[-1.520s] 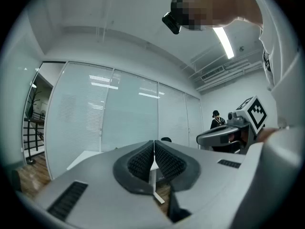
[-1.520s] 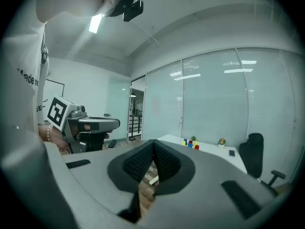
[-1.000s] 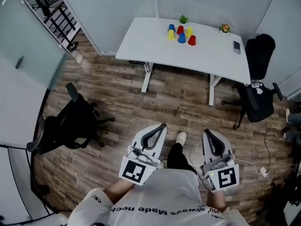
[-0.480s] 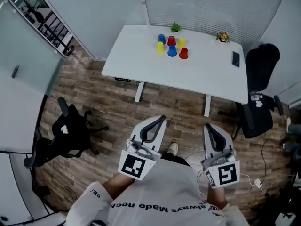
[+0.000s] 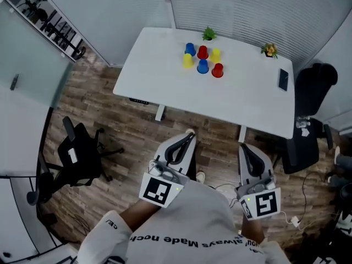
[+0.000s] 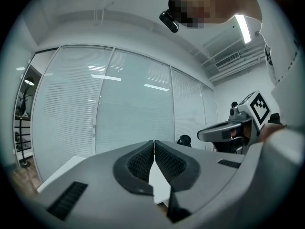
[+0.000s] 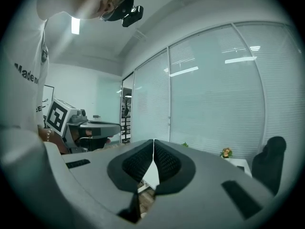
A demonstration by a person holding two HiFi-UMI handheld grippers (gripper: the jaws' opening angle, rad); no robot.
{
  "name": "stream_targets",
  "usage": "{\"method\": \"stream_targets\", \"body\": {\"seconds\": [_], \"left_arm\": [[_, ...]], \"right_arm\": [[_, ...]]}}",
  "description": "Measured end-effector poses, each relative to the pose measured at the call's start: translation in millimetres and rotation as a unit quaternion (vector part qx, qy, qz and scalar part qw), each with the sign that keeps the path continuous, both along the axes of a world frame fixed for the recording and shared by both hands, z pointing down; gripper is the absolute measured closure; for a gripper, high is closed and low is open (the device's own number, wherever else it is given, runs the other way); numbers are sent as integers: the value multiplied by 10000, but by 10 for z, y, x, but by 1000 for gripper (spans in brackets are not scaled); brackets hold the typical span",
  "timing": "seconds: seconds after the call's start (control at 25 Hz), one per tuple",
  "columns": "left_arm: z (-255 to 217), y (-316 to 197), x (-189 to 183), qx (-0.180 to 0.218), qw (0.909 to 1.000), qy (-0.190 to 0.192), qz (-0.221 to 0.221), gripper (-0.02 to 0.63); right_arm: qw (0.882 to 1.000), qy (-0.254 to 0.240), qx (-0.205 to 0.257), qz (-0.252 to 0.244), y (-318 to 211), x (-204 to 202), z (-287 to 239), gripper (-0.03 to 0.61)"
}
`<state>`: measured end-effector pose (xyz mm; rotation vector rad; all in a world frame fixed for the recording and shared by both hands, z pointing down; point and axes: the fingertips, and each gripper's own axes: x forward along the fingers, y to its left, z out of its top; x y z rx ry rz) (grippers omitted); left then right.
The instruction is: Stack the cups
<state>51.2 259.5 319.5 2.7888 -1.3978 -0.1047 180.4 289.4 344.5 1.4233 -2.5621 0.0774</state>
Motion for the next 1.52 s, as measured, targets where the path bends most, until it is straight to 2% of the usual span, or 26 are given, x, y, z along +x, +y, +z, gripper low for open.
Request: {"method": "stream_targets", "body": {"seconds": [0.52, 0.8, 1.12, 1.24, 1.32, 1.52], "left_arm": [[-81, -2065, -365, 71, 9998, 163, 65, 592], [-46, -2987, -510, 83, 9996, 95, 260, 592], [111, -3493, -506, -9, 9988, 35, 496, 592], [157, -3591, -514, -45, 9986, 71, 521, 592], [160, -3630, -528, -40, 9986, 156, 512, 592], [225, -3669, -559, -57, 9985, 150, 517, 592]], "right_arm": [[9997, 247, 26, 31, -2074, -388, -81, 571], [9995, 246, 100, 194, -2979, -557, -98, 571], [9985, 121, 44, 532, -3473, -533, 115, 561], [9976, 160, 35, 671, -3631, -524, 329, 531], [9971, 210, -3, 726, -3738, -531, 561, 502], [9941, 199, -649, 840, -3971, -540, 1512, 407]]}}
